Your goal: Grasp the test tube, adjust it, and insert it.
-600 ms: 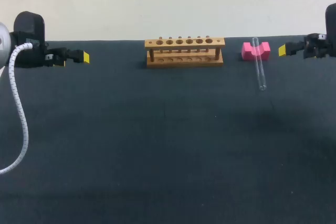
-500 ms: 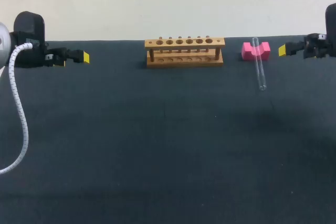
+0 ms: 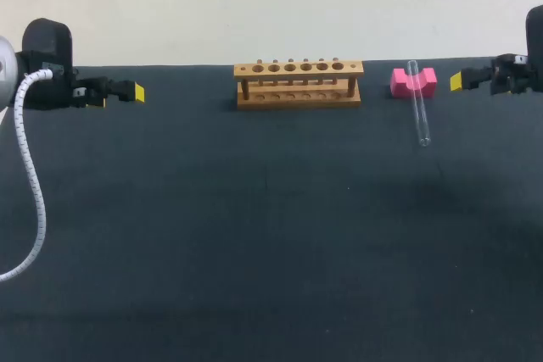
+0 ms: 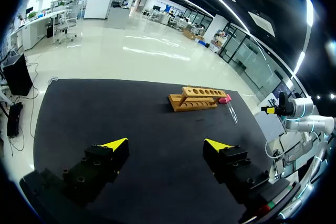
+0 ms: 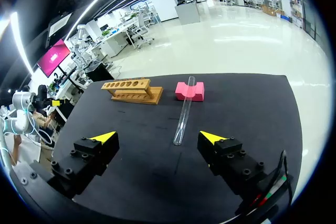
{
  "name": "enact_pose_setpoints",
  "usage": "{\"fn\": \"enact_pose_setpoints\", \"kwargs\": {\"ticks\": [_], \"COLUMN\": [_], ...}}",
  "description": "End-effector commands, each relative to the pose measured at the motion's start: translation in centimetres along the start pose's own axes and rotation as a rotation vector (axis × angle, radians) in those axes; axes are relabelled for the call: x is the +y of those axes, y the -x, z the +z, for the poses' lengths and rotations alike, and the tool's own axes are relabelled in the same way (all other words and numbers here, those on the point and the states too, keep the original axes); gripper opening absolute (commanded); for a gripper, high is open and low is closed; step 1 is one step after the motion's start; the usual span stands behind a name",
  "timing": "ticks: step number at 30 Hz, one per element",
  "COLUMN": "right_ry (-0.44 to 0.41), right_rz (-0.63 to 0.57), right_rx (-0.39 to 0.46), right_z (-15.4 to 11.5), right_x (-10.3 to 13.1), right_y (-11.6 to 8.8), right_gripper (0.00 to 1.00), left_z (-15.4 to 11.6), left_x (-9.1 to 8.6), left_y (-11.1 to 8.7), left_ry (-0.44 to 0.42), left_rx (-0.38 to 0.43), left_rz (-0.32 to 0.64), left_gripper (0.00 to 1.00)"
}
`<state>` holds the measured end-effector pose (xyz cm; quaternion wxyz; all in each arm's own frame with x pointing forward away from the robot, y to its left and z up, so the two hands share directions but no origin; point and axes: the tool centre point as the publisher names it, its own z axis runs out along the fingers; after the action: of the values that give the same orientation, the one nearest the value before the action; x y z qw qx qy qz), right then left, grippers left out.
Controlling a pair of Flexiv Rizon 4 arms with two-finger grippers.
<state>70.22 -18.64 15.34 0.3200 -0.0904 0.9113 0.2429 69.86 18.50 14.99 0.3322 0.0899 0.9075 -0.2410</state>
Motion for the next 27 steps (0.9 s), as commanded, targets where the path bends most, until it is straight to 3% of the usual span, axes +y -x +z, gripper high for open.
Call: {"fn": "enact_pose_setpoints", "kwargs": {"ticks": [1,7,14,22,24,25,27], "right_ry": [0.0,0.0,0.0,0.0,0.0,0.0,0.0], "right_rz": [-0.001,-0.001,-0.001,-0.001,-0.001,-0.001,-0.001], "right_rx": [-0.001,-0.001,-0.001,-0.001,-0.001,-0.001,-0.001], "right_z": [0.0,0.0,0.0,0.0,0.0,0.0,0.0], "right_x": [0.0,0.0,0.0,0.0,0.0,0.0,0.0], "right_y": [0.0,0.0,0.0,0.0,0.0,0.0,0.0], "right_gripper": [1.0,1.0,1.0,1.0,1.0,1.0,1.0], "left_z": [0.7,2.2,3.5,5.0,5.4,5.7,6.0], "left_x": [0.2,0.9,1.3,1.3,1.3,1.4,1.4], "left_y": [0.6,1.4,2.4,4.3,4.7,4.8,5.0], "left_ry": [-0.007,-0.057,-0.289,-0.433,-0.449,-0.46,-0.484], "left_rx": [-0.022,-0.065,-0.089,-0.101,-0.103,-0.108,-0.111], "left_rz": [0.084,0.247,0.415,0.59,0.613,0.624,0.647], "left_gripper": [1.0,1.0,1.0,1.0,0.3,0.05,0.0]}}
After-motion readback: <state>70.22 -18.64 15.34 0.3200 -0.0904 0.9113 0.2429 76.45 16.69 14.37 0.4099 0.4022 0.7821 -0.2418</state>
